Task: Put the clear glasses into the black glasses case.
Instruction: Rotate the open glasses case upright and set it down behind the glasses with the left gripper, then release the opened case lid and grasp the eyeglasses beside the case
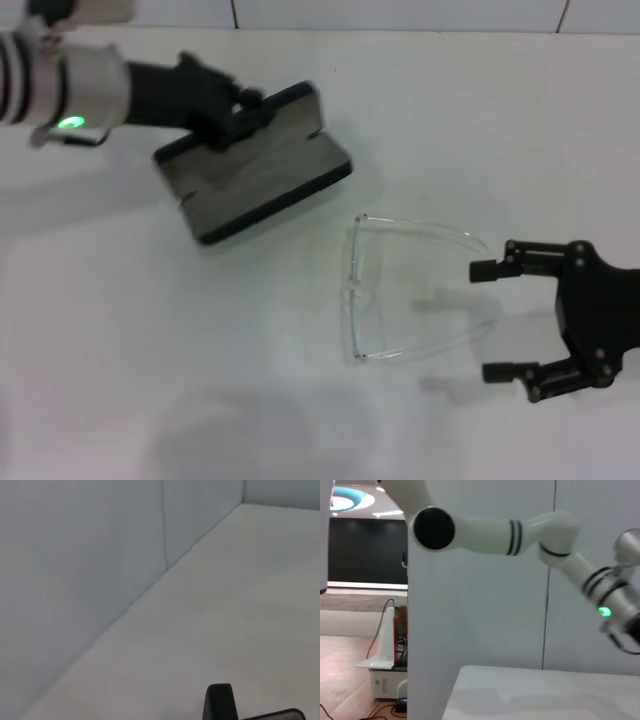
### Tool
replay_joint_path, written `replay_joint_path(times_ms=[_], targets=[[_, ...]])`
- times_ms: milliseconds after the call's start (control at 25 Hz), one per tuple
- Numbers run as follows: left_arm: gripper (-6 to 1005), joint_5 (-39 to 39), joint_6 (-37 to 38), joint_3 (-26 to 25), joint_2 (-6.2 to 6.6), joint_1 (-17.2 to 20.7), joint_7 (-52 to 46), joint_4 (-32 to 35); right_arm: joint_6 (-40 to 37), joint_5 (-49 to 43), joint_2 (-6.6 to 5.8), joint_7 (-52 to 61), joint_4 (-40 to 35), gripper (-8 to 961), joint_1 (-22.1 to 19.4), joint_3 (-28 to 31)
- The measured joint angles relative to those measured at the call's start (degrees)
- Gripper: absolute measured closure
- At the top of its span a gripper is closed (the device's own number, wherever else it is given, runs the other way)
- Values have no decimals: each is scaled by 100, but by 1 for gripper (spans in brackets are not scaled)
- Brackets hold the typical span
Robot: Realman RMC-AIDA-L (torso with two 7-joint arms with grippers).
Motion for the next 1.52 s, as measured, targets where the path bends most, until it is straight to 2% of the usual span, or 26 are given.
replay_joint_path(times_ms=[80,200,360,440,600,840,1000,1120,1280,1400,1520], targets=[[800,-31,-277,233,-15,-235,237,-208,-1,-61,60,-17,4,99,-24,-3],[793,-58,-832,878,-17,-559,456,-561,-4,-125,126,-26,-36,99,-109,-2],[785,-64,-1522,2016,-37,-859,586,-900,-3,-128,160,-31,-50,99,-167,-5],[781,-209,-1588,2593,-44,-942,548,-910,17,-129,184,-32,-53,99,-194,0],[772,-622,-1382,2994,-46,-961,557,-768,26,-129,189,-33,-56,99,-255,20],[759,-813,-1301,2925,-25,-791,271,-443,66,-130,188,-34,-66,100,-232,25],[751,-1020,-1138,2700,-24,-627,271,-278,165,-129,189,-4,-73,100,-162,20],[617,-1394,-953,2504,-16,-483,345,-123,224,-129,195,22,-75,100,-102,20],[454,-2398,-291,1812,-7,7,561,177,429,-117,204,26,-335,100,-64,30],[345,-3416,467,1091,-2,517,950,24,636,-194,209,219,-927,100,21,24],[345,-4343,1007,674,10,990,1431,-498,702,-891,199,685,-1901,99,278,6]])
